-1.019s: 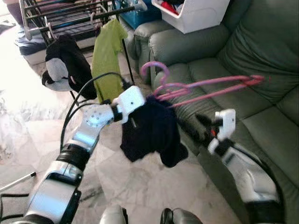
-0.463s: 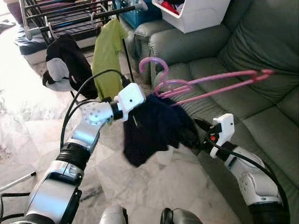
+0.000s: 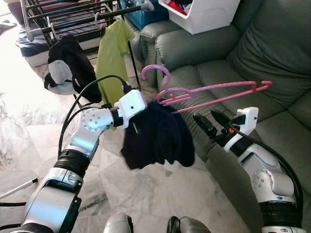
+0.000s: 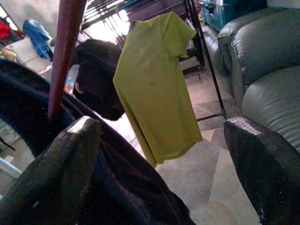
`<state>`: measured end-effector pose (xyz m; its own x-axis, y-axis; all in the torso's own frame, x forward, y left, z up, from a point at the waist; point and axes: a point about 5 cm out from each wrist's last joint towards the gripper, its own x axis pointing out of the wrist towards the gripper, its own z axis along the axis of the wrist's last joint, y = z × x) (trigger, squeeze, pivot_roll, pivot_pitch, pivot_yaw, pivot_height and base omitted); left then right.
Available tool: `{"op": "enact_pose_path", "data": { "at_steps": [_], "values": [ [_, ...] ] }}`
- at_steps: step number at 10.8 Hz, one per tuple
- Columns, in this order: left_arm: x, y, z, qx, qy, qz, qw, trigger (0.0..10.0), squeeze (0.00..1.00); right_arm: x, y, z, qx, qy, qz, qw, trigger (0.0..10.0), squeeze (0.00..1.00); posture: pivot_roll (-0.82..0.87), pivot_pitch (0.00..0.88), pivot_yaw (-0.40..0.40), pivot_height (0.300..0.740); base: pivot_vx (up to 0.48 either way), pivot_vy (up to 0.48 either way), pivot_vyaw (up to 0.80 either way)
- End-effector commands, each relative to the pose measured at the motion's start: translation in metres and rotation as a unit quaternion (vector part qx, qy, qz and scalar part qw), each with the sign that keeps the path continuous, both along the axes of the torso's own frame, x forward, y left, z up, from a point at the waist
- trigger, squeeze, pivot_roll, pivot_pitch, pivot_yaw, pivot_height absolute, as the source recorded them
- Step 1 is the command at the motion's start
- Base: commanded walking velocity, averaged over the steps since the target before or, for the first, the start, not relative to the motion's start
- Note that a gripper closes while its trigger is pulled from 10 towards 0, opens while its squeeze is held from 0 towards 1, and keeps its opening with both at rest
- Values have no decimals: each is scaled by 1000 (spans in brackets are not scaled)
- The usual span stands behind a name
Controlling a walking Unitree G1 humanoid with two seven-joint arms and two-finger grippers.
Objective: Hang hanger
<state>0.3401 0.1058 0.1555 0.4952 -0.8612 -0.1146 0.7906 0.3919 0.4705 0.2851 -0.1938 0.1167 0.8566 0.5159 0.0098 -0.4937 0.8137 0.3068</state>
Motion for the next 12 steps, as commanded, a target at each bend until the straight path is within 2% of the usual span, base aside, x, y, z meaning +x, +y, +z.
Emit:
{"op": "enact_pose_path", "data": {
  "at_steps": [1, 4, 9, 11, 12],
  "values": [
    [1, -1, 7, -2, -18, -4, 1000, 0, 0, -4, -1, -6, -7, 11, 5, 1000, 10000, 0, -52, 74, 21, 740, 0, 0, 0],
    [1, -6, 18, -18, -33, -14, 999, 0, 0, -8, 1, -15, -25, 28, 19, 999, 10000, 0, -50, 75, 17, 740, 0, 0, 0],
    [-3, -16, 41, -59, -52, -32, 996, 0, 0, -9, -1, -35, -55, 62, 3, 997, 10000, 0, -46, 82, 14, 740, 0, 0, 0],
    [-3, -19, 54, -85, -59, -30, 994, 0, 0, -11, -6, -55, -113, 115, -19, 987, 10000, 0, -46, 83, 13, 740, 0, 0, 0],
    [-3, -21, 67, -110, -62, -31, 991, 0, 0, -16, -13, -72, -122, 171, -45, 977, 7059, 0, -44, 86, 10, 740, 0, 0, 0]
  ]
}}
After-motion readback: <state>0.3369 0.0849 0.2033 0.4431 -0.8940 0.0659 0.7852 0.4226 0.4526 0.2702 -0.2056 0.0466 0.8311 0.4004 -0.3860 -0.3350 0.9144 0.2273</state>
